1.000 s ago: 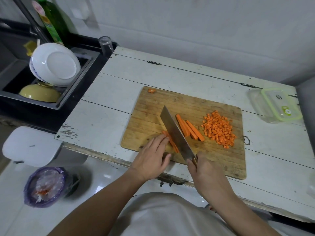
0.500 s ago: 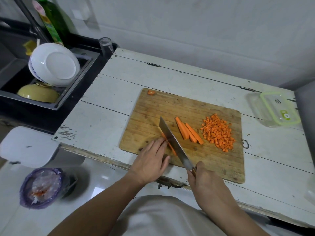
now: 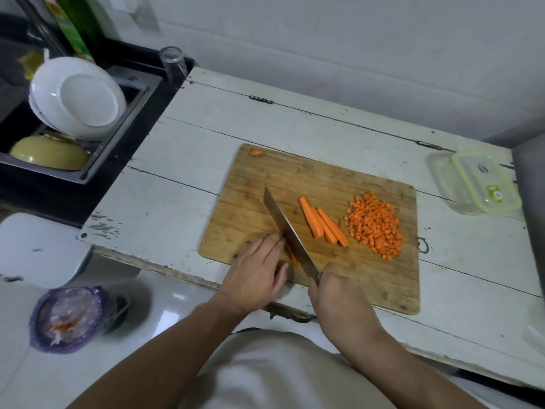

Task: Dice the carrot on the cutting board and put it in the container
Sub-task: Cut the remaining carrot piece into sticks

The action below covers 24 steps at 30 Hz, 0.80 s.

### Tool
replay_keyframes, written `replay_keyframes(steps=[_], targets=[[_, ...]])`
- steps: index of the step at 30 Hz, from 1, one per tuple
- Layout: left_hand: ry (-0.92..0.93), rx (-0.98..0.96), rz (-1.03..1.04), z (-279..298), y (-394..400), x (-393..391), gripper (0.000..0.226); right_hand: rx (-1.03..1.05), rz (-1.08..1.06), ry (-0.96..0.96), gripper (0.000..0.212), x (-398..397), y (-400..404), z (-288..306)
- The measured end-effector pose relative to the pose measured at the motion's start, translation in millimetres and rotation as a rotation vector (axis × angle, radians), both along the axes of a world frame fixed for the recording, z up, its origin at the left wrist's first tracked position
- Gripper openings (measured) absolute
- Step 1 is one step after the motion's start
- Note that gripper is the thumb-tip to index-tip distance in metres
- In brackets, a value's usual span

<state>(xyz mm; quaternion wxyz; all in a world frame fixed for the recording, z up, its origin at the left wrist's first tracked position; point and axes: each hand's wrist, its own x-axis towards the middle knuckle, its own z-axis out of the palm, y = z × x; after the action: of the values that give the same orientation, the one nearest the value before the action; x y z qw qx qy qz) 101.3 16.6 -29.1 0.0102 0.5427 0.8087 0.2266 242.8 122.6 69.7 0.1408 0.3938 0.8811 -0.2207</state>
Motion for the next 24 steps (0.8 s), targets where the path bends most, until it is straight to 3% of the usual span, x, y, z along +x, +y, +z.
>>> replay_keyframes(steps=[5,11,15,18,22,24], targets=[[0.013,-0.019,-0.019,3,0,-1,0.048,0.049,0.024,0.042,0.026,-14,-2,-6],[-0.017,-0.027,0.019,20,5,4,0.040,-0.146,-0.105,0.151,0.026,24,22,-2],[-0.210,0.033,0.051,34,9,-14,0.028,-0.480,-0.313,0.349,0.026,34,45,11],[-0.300,-0.011,0.156,49,25,-37,0.034,-0.606,-0.462,0.433,0.032,43,67,25],[-0.155,-0.266,-0.246,65,48,-60,0.051,-0.672,-0.607,0.498,0.032,53,83,27],[-0.183,-0.367,-0.270,70,58,-65,0.051,-0.690,-0.628,0.527,0.032,57,85,29]])
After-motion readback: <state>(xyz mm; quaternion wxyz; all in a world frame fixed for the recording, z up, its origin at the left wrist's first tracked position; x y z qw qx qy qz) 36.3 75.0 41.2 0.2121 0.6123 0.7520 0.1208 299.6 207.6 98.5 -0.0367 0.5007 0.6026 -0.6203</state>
